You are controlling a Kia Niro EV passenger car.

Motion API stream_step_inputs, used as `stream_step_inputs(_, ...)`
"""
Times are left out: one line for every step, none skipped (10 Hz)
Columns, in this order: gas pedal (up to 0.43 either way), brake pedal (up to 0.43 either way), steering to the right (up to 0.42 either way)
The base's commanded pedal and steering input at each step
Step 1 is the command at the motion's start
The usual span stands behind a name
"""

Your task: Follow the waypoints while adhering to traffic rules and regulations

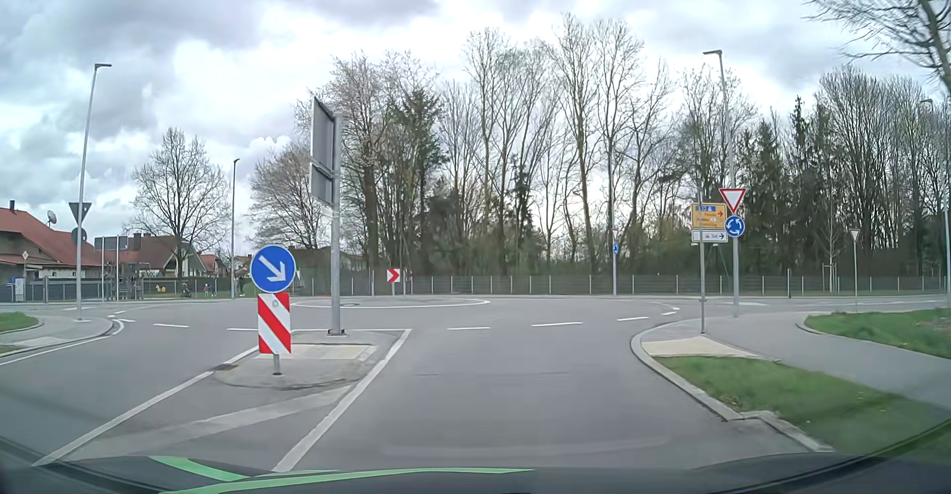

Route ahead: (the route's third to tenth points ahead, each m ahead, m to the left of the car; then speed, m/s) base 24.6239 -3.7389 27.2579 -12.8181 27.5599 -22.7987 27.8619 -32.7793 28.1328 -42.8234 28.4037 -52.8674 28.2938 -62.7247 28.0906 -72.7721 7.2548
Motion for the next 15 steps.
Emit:
stream_step_inputs(0.000, 0.262, 0.014)
stream_step_inputs(0.000, 0.274, 0.020)
stream_step_inputs(0.000, 0.280, 0.027)
stream_step_inputs(0.000, 0.280, 0.029)
stream_step_inputs(0.000, 0.280, 0.031)
stream_step_inputs(0.000, 0.280, 0.035)
stream_step_inputs(0.000, 0.280, 0.039)
stream_step_inputs(0.000, 0.280, 0.044)
stream_step_inputs(0.000, 0.280, 0.048)
stream_step_inputs(0.000, 0.287, 0.051)
stream_step_inputs(0.000, 0.287, 0.055)
stream_step_inputs(0.000, 0.293, 0.059)
stream_step_inputs(0.000, 0.287, 0.062)
stream_step_inputs(0.000, 0.287, 0.066)
stream_step_inputs(0.000, 0.287, 0.070)
